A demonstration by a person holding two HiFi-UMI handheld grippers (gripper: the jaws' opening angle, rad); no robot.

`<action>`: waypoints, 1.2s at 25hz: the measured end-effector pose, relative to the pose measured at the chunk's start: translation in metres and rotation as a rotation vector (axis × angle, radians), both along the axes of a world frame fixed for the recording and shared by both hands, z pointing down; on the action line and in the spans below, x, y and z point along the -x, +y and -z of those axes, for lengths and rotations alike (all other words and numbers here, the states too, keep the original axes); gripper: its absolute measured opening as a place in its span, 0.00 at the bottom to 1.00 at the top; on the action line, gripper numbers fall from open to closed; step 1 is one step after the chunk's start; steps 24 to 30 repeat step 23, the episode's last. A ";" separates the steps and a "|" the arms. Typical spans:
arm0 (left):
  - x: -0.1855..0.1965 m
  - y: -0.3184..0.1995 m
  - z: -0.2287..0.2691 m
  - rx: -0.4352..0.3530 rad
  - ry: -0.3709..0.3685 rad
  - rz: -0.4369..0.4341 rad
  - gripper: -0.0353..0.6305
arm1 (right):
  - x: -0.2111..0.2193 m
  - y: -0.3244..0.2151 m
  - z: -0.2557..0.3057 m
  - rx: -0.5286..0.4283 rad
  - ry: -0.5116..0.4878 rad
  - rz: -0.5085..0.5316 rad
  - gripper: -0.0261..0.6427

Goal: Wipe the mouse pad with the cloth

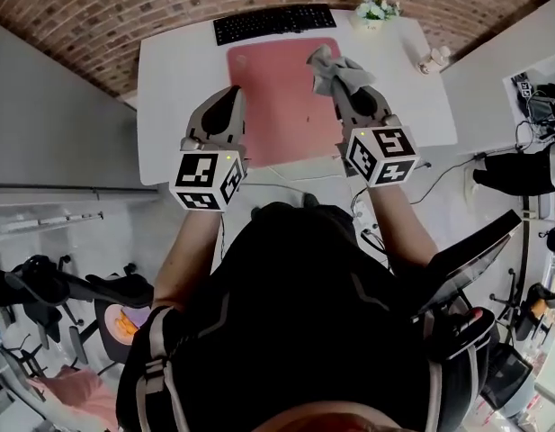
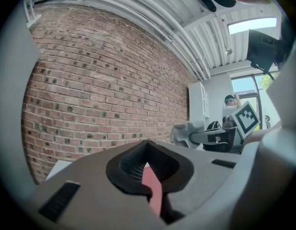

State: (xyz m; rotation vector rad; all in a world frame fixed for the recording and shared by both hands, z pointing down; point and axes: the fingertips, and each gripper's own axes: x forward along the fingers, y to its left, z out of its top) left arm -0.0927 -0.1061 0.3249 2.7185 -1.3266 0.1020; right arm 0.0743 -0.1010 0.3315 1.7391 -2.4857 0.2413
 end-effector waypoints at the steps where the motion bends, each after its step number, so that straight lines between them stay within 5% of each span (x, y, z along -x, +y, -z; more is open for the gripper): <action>1: -0.001 0.001 0.002 0.001 0.005 0.010 0.05 | -0.002 0.003 0.000 0.001 -0.002 0.007 0.08; 14: -0.041 0.009 0.014 -0.048 -0.058 0.052 0.05 | -0.031 0.012 0.003 -0.020 -0.007 0.038 0.08; 30: -0.046 0.015 0.023 -0.052 -0.019 0.102 0.05 | -0.044 0.013 0.005 -0.024 -0.015 0.052 0.08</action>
